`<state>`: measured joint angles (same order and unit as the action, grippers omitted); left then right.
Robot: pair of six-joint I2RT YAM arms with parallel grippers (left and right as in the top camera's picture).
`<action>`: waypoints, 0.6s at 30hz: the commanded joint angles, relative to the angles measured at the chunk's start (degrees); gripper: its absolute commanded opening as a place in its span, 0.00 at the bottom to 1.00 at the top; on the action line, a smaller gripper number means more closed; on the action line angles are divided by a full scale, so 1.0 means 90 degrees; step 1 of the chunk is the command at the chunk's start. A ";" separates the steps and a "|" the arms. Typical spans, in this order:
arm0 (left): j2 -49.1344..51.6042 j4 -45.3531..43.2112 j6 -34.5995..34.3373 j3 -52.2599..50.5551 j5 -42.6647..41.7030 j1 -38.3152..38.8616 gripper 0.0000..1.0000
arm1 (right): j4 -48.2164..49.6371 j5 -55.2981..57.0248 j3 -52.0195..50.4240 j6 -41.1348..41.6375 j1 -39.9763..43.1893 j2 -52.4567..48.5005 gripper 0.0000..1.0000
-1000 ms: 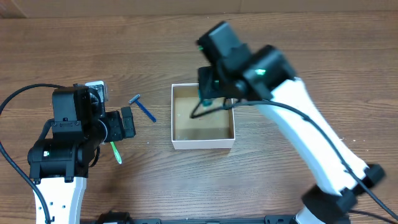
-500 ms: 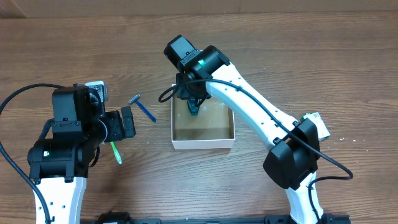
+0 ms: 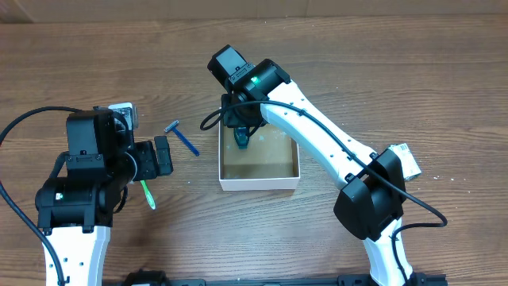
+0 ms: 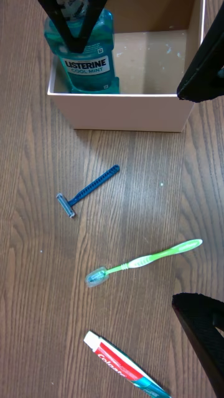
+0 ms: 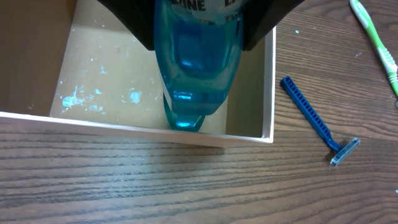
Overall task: Pack container
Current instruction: 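Lift the mouthwash bottle and lower it into the white box, then release the bottle upright in the box and withdraw the right gripper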
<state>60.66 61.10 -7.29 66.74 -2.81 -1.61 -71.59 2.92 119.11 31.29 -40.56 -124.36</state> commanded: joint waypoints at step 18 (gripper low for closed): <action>0.0010 -0.0029 0.0097 0.0148 0.0000 0.0015 1.00 | -0.0053 -0.0063 0.0095 -0.0124 -0.0034 -0.0279 0.52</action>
<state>60.66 61.08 -7.29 66.74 -2.81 -1.61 -71.72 2.81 119.15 30.28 -40.60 -126.21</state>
